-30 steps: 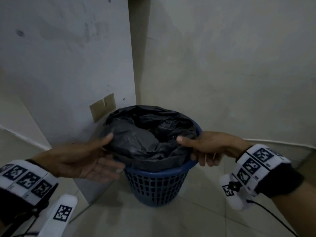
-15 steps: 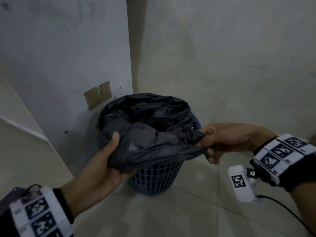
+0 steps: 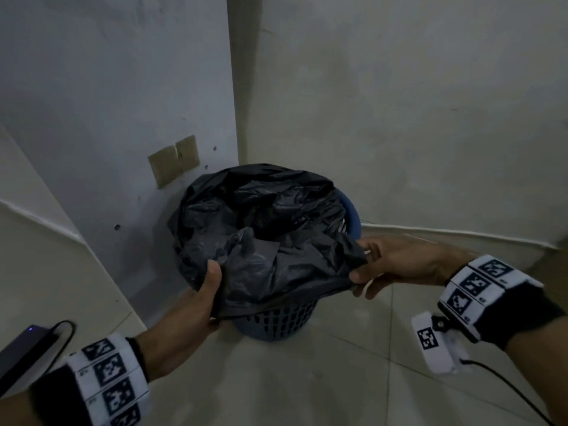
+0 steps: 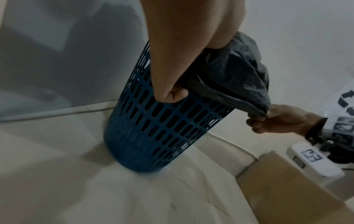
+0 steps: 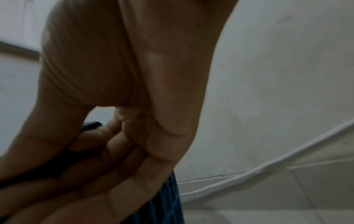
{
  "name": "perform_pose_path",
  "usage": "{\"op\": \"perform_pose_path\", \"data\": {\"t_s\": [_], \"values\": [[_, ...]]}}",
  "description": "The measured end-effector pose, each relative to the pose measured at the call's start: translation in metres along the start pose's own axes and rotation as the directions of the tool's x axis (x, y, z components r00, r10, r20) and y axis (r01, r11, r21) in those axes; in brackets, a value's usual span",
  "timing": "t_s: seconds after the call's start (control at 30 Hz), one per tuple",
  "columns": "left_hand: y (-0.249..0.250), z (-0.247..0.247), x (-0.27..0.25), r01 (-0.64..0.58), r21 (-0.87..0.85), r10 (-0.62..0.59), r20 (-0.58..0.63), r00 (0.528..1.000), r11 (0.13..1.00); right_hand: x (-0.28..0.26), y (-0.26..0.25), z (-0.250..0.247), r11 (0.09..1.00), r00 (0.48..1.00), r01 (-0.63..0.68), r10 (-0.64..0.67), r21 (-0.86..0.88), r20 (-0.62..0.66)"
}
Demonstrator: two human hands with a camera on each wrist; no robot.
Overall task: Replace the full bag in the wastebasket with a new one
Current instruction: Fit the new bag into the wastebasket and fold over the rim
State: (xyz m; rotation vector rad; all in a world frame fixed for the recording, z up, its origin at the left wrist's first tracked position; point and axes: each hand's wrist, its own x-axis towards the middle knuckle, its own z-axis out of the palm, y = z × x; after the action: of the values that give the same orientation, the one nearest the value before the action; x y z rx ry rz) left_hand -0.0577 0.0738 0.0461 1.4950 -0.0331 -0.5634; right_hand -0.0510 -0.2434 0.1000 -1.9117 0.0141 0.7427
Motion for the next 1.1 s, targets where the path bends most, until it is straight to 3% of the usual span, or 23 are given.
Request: {"op": "perform_pose_path", "data": {"t_s": [0.2, 0.37, 0.43, 0.5, 0.53, 0.6, 0.63, 0.67, 0.73, 0.77, 0.8, 0.9, 1.0, 1.1], "values": [[-0.005, -0.012, 0.02, 0.013, -0.009, -0.014, -0.118, 0.993, 1.0, 0.002, 0.008, -0.006, 0.996, 0.985, -0.048, 0.035, -0.073, -0.171], [0.003, -0.009, 0.03, 0.074, -0.094, -0.085, -0.129, 0.988, 0.993, 0.021, 0.025, 0.009, 0.986, 0.918, -0.161, 0.135, -0.038, -0.373], [0.01, -0.011, 0.034, 0.078, -0.124, -0.099, -0.179, 0.979, 0.989, 0.032, 0.026, 0.018, 0.982, 0.9, -0.18, 0.145, -0.05, -0.41], [0.01, -0.022, 0.041, 0.045, -0.109, -0.074, -0.278, 0.958, 0.993, 0.035, 0.019, 0.017, 0.977, 0.915, -0.212, 0.19, -0.023, -0.356], [0.008, -0.032, 0.047, -0.002, -0.038, -0.013, -0.384, 0.923, 0.999, 0.032, 0.016, 0.011, 0.975, 0.933, -0.224, 0.217, 0.008, -0.289], [0.009, -0.04, 0.046, -0.139, 0.174, 0.216, -0.58, 0.786, 0.975, 0.024, 0.008, -0.002, 0.972, 0.944, -0.222, 0.235, 0.081, -0.233], [0.01, -0.04, 0.042, -0.213, 0.264, 0.334, -0.611, 0.718, 0.941, 0.022, 0.005, -0.009, 0.974, 0.923, -0.188, 0.218, 0.124, -0.317], [0.011, -0.038, 0.039, -0.27, 0.349, 0.436, -0.61, 0.661, 0.897, 0.023, 0.003, -0.015, 0.982, 0.865, -0.128, 0.18, 0.141, -0.469], [0.015, -0.029, 0.031, -0.313, 0.53, 0.598, -0.538, 0.594, 0.788, 0.027, -0.003, -0.023, 0.999, 0.645, -0.006, 0.034, 0.039, -0.764], [0.018, -0.023, 0.028, -0.331, 0.616, 0.671, -0.471, 0.572, 0.715, 0.03, -0.006, -0.023, 0.997, 0.557, 0.024, -0.073, -0.072, -0.827], [0.018, -0.021, 0.028, -0.351, 0.693, 0.735, -0.386, 0.557, 0.63, 0.034, -0.011, -0.02, 0.982, 0.521, 0.028, -0.176, -0.189, -0.835], [0.024, -0.008, 0.028, -0.362, 0.858, 0.832, -0.125, 0.54, 0.364, 0.044, -0.026, 0.002, 0.89, 0.571, -0.086, -0.325, -0.449, -0.754], [0.032, 0.003, 0.033, -0.406, 0.894, 0.846, 0.061, 0.53, 0.19, 0.058, -0.037, 0.021, 0.73, 0.67, -0.414, -0.161, -0.544, -0.725], [0.034, 0.014, 0.042, -0.477, 0.876, 0.785, 0.248, 0.568, 0.068, 0.063, -0.049, 0.034, 0.509, 0.72, -0.553, -0.108, -0.66, -0.686]]}}
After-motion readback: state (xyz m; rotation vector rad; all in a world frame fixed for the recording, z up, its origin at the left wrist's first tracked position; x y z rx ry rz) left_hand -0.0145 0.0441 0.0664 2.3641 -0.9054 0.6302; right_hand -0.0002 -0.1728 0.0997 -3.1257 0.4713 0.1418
